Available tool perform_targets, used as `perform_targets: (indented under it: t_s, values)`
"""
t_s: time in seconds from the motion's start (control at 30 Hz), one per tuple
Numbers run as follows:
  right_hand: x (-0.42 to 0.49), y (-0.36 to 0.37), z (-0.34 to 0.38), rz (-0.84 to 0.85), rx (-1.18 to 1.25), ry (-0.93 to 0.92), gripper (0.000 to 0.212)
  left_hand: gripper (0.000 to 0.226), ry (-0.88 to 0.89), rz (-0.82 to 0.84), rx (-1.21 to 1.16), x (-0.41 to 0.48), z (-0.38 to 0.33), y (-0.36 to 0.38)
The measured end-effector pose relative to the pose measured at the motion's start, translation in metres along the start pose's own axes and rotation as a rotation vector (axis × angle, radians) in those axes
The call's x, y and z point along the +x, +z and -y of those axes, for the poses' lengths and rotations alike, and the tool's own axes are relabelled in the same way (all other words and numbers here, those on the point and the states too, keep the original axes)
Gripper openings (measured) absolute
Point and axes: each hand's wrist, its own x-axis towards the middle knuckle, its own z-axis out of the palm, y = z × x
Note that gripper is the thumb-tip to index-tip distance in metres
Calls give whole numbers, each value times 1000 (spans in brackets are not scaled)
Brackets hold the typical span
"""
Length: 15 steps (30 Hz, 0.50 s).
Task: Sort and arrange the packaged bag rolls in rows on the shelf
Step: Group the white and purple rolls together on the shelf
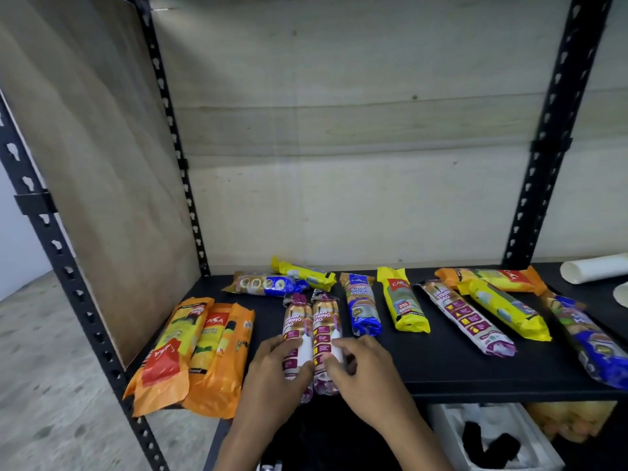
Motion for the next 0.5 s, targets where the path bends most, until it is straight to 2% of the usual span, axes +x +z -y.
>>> perform_targets:
  t_s: [0.1,0.2,0.4,0.5]
  values:
    - [2,-25,-10,-109,-21,-11,34,43,5,-78,121,5,-9,2]
    - [7,-59,-31,-241,-57,28,22,31,104,-132,111,14,-28,12]
    - [23,-120,-82,-343,-140,100,13,26,301,-63,-68,41,-90,56]
    - [41,-141,-108,-366,-215,136,20,28,345,12,-83,56,-120,83]
